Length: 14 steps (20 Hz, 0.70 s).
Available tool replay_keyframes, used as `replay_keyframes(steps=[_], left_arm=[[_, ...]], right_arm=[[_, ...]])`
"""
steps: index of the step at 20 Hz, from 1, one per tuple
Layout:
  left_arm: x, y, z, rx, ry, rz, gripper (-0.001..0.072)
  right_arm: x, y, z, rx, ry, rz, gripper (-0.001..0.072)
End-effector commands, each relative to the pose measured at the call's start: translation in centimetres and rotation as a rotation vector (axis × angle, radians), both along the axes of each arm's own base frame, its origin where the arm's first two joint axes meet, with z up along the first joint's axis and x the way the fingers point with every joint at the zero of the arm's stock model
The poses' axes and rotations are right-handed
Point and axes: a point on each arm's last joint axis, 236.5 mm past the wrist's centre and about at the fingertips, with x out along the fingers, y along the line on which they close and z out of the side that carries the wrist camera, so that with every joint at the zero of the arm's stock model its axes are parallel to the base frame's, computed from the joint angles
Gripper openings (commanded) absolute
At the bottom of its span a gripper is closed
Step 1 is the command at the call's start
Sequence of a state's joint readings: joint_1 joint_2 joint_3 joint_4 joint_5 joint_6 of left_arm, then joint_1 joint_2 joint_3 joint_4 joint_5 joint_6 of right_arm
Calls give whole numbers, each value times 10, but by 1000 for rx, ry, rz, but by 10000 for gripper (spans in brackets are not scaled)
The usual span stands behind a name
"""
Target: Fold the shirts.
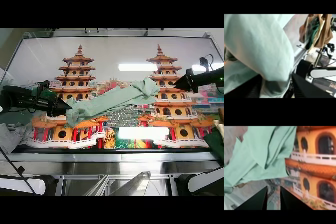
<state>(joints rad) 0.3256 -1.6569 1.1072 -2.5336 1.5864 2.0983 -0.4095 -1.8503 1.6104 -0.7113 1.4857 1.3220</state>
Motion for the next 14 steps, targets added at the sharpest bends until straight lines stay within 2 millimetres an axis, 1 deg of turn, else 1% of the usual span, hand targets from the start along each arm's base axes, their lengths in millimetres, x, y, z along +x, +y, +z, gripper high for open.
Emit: replay_keyframes(steps=[1, 2, 3, 4, 5, 7, 8, 10, 12, 14], left_arm=[[5, 26, 8, -32, 48, 40, 556], [7, 34, 9, -32, 72, 76, 653], [6, 38, 8, -33, 84, 93, 660], [3, 39, 6, -40, 105, 104, 660], [-2, 36, 3, -49, 126, 104, 660], [-19, 22, -5, -71, 171, 77, 660], [-29, 13, -7, -80, 172, 52, 660], [-41, 2, -7, -86, 161, 17, 661], [-42, 0, -2, -76, 134, 12, 661], [-40, 2, 4, -58, 100, 20, 660]], right_arm=[[-39, -19, -16, -12, 62, 9, 203], [-43, -18, -27, -17, 66, -4, 204], [-49, -13, -39, -15, 83, -15, 222], [-52, -6, -51, -16, 95, -18, 344], [-53, 1, -62, -25, 98, -21, 403], [-49, 15, -78, -46, 98, -13, 402], [-43, 26, -82, -35, 93, -13, 402], [-27, 48, -86, -2, 70, -39, 402], [-13, 69, -94, 27, 61, -65, 400], [-9, 89, -104, 66, 79, -70, 399]])
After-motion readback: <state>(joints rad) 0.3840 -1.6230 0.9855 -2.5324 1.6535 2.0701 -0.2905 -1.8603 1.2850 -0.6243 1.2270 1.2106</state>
